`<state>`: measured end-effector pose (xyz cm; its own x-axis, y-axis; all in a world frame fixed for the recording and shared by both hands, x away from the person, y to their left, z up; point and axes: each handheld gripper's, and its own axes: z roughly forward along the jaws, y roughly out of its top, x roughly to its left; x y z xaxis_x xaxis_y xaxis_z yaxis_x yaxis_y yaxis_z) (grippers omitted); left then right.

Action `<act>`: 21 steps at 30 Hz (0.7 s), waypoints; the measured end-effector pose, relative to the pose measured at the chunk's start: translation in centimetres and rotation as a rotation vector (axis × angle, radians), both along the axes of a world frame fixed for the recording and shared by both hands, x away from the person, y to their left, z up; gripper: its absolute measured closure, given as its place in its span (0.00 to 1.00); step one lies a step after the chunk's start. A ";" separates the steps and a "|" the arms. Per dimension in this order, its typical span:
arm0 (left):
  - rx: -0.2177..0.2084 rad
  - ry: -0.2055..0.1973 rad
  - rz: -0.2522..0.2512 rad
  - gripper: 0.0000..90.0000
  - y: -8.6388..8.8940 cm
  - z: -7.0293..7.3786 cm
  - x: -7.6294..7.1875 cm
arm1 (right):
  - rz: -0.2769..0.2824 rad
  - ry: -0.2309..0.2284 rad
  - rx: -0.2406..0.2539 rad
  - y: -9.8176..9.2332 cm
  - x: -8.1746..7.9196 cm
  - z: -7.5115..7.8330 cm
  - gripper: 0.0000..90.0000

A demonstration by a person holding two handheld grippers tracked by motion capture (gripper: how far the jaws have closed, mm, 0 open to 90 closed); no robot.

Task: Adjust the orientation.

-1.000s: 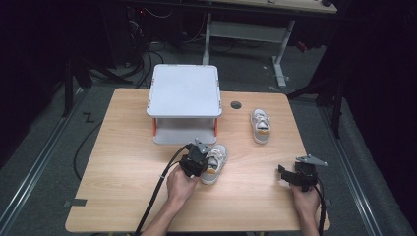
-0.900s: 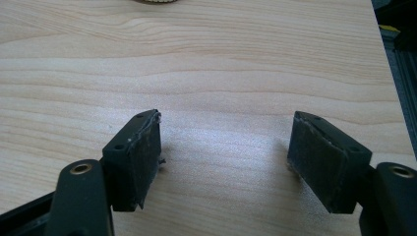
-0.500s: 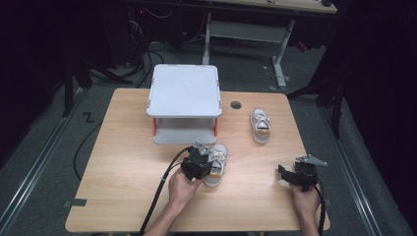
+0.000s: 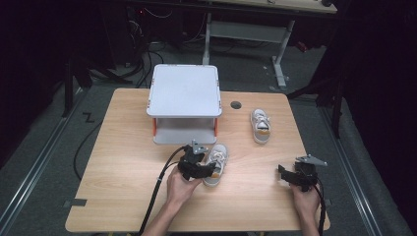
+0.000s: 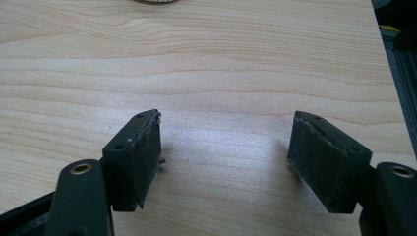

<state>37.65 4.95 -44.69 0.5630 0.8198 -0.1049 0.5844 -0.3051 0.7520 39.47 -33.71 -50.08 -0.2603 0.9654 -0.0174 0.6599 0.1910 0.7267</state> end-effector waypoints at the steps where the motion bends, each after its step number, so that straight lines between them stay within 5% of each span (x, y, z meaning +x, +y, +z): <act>1: -0.002 -0.015 0.003 0.45 0.3 0.0 0.0 | 0.000 0.000 0.000 0.0 0.0 0.0 0.31; 11: -0.074 -0.059 0.088 0.41 4.7 -0.6 -0.2 | 0.003 -0.001 -0.001 0.0 0.0 0.0 0.31; 18: -0.072 -0.017 0.184 0.40 8.9 -1.9 0.1 | 0.000 -0.001 -0.001 0.0 0.0 0.0 0.31; 21: -0.021 -0.026 0.225 0.39 10.0 -2.3 0.1 | 0.001 -0.001 -0.001 0.0 0.0 0.0 0.31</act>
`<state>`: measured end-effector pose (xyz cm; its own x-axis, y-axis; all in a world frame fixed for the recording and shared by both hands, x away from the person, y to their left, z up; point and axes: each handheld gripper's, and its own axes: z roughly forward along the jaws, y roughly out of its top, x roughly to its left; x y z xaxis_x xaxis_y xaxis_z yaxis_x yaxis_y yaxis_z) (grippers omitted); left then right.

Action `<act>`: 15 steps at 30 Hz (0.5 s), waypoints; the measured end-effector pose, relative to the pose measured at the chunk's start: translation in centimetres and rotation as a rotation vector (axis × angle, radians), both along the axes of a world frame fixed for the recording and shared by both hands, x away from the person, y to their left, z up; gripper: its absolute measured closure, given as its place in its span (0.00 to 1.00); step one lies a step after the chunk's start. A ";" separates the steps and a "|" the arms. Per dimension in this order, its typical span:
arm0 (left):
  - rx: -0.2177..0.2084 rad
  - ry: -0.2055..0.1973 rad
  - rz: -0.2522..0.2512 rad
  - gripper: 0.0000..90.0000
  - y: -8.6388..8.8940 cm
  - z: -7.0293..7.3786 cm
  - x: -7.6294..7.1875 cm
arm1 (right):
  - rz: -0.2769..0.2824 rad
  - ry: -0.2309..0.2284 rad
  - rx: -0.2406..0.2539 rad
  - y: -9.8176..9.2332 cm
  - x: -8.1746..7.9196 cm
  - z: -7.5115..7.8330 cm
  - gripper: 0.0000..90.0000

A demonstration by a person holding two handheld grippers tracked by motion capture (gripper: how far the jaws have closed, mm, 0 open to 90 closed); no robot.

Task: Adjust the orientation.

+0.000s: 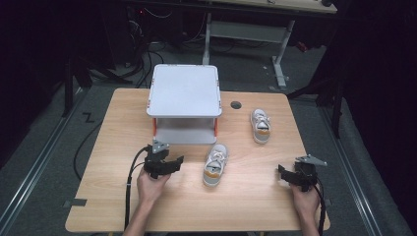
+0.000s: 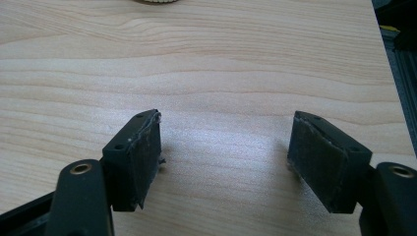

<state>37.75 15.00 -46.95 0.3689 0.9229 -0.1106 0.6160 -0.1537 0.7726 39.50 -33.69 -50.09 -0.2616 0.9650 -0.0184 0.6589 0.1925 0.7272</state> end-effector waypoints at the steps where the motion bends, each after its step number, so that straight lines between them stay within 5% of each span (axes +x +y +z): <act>1: 0.014 -0.003 0.007 0.39 0.3 -0.1 0.1 | 0.000 0.000 0.000 0.0 0.0 0.0 0.31; 11: 0.095 0.032 0.063 0.39 1.9 -1.4 1.1 | 0.002 -0.001 -0.003 0.0 0.0 0.0 0.32; 15: 0.092 0.049 0.084 0.39 2.4 -2.3 1.3 | 0.007 -0.002 -0.002 0.1 0.1 0.0 0.32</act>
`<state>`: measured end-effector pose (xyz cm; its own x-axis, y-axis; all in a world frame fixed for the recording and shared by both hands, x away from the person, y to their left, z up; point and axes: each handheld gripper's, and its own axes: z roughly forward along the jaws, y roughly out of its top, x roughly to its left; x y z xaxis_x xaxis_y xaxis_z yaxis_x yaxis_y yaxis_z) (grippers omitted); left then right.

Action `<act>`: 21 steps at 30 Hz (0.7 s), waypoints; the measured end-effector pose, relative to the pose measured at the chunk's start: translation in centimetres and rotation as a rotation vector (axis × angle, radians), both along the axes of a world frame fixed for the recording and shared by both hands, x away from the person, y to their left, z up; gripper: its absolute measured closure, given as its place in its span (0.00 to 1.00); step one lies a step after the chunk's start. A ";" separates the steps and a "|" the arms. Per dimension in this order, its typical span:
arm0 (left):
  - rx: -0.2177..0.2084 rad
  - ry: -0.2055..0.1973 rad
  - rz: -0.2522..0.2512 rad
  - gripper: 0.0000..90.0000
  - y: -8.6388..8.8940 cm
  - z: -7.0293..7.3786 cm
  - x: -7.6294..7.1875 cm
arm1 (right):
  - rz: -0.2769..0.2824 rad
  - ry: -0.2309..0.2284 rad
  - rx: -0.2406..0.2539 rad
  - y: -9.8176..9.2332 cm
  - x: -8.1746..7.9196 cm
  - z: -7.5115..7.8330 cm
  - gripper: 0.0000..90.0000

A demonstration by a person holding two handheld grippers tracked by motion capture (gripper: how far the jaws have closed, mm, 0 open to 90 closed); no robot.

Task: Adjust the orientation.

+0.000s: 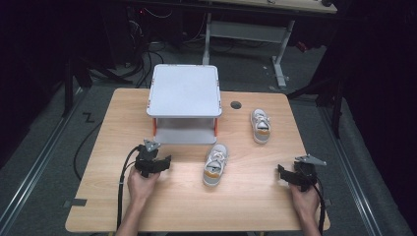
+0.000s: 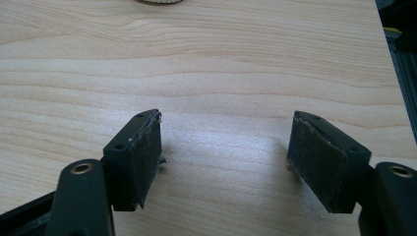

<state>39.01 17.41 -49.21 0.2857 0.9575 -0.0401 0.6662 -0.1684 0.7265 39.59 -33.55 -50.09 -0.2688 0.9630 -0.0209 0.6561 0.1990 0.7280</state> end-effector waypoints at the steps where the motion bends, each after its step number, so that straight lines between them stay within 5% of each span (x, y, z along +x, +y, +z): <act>1: 0.001 0.004 0.004 0.39 0.1 -0.2 0.0 | 0.001 0.001 0.002 0.0 0.0 0.0 0.32; 4: 0.009 0.011 0.012 0.39 0.3 -0.8 -0.1 | 0.006 0.000 0.001 0.0 0.0 0.0 0.33; 8: 0.033 -0.041 0.025 0.39 0.3 -1.3 -0.7 | 0.033 -0.008 -0.001 0.1 -0.1 0.0 0.42; 15: 0.029 -0.040 0.031 0.37 0.2 -1.4 -0.8 | 0.058 0.003 -0.004 0.6 -0.4 0.3 0.60; 21: 0.026 -0.040 0.027 0.35 0.2 -1.4 -0.8 | 0.074 0.021 0.041 1.1 1.4 1.3 0.61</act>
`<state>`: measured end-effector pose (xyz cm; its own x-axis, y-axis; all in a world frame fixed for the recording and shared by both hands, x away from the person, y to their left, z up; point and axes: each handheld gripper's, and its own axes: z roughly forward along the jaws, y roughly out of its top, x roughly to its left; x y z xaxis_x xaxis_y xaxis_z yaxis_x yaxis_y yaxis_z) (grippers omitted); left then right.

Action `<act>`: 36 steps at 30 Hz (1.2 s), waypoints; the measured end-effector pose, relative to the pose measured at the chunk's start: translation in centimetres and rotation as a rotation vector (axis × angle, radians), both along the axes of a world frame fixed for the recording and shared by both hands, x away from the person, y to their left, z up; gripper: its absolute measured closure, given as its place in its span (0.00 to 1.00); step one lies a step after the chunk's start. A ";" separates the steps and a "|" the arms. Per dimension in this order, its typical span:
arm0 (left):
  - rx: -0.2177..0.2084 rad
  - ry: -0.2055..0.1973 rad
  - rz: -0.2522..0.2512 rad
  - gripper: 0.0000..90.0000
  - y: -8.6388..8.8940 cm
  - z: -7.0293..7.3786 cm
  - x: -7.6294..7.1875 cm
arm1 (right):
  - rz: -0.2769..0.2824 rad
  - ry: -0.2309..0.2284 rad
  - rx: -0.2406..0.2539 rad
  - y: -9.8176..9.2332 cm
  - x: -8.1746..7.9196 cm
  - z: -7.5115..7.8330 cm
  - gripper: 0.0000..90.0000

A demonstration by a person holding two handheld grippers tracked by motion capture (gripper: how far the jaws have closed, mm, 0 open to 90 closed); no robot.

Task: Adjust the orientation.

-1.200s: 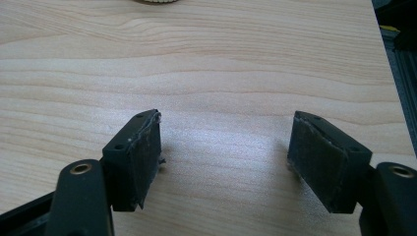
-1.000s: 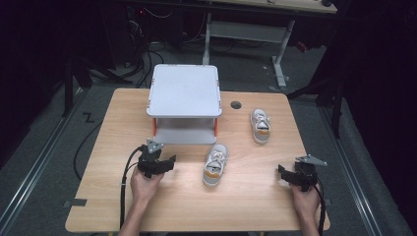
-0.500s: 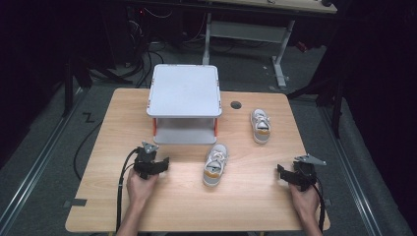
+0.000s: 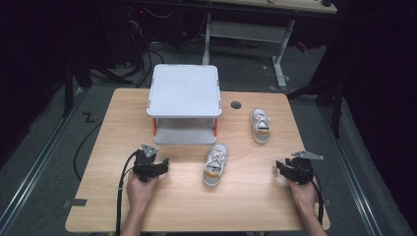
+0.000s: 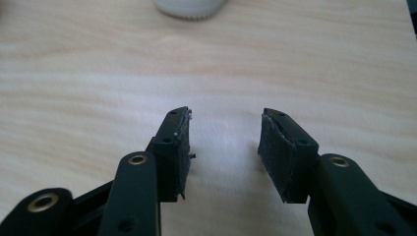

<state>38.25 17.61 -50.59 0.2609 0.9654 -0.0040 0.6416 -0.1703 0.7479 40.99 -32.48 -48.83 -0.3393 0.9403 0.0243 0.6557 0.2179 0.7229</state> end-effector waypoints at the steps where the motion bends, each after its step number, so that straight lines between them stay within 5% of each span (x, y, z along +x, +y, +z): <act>1: 0.000 0.000 -0.001 0.35 0.0 0.0 0.0 | 0.007 -0.008 0.019 0.1 0.4 0.4 0.61; 10: -0.007 0.002 -0.001 0.35 0.1 0.0 0.0 | 0.044 -0.050 0.088 1.7 4.7 4.7 0.60; 21: -0.018 0.000 0.001 0.35 0.1 0.0 0.0 | 0.026 -0.017 0.073 3.7 9.7 6.5 0.61; 27: -0.021 0.001 0.000 0.35 0.2 0.0 0.0 | 0.021 -0.005 0.038 4.8 11.5 6.5 0.63; 32: -0.028 0.001 0.003 0.35 0.3 0.0 0.0 | -0.020 0.045 -0.008 5.2 12.8 4.7 0.61; 36: -0.029 0.000 0.002 0.35 0.3 0.0 0.1 | -0.025 0.052 0.020 5.1 13.2 4.2 0.61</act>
